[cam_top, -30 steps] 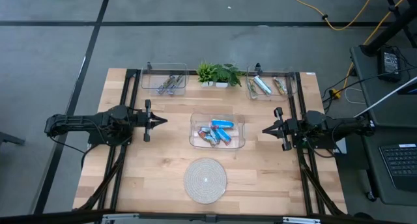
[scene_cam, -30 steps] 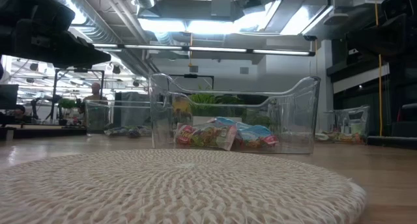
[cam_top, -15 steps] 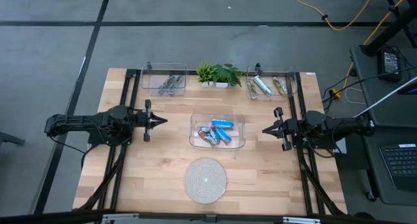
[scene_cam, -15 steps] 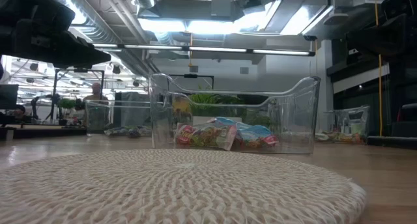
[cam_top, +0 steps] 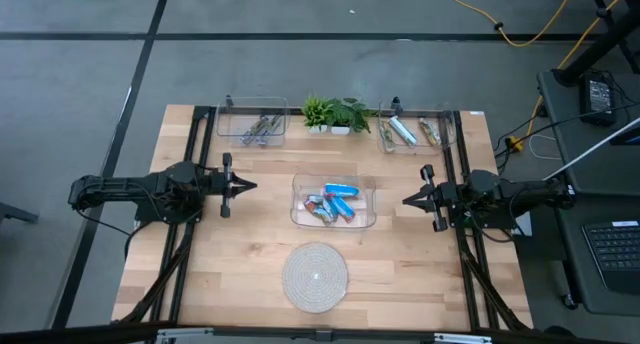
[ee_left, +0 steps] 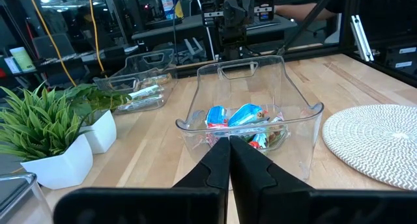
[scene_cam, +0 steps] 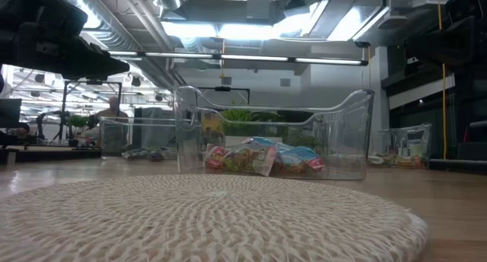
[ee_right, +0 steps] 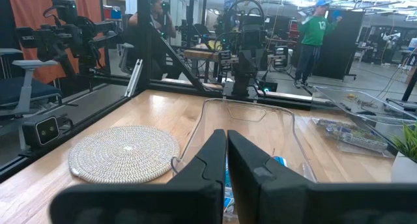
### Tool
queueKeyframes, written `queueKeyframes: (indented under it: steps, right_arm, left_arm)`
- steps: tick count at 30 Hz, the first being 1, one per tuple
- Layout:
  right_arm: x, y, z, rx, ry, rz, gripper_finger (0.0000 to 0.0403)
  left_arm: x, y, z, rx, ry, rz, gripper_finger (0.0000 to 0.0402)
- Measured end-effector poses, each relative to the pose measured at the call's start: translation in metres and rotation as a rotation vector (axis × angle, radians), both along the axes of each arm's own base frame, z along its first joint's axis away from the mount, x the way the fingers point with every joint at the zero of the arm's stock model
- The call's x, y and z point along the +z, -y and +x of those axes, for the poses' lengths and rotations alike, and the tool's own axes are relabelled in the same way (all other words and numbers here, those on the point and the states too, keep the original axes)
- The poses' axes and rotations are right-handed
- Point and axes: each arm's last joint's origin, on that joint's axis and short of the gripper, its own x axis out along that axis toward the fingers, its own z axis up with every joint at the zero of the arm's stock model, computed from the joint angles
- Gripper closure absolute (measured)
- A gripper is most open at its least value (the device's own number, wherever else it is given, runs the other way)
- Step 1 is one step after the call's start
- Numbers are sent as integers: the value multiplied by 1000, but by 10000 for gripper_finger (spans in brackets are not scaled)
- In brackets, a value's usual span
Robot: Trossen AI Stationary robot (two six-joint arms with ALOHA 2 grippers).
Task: Pick and place Granola Bars by type
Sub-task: Return to Home Position
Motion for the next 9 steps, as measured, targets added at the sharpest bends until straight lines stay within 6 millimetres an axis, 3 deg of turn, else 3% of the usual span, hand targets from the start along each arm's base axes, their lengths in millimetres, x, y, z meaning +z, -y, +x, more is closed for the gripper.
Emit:
queueKeyframes:
  steps: [9]
  right_arm:
    - [0,0,0,0,0,0,384]
  left_arm:
    - [0,0,0,0,0,0,399]
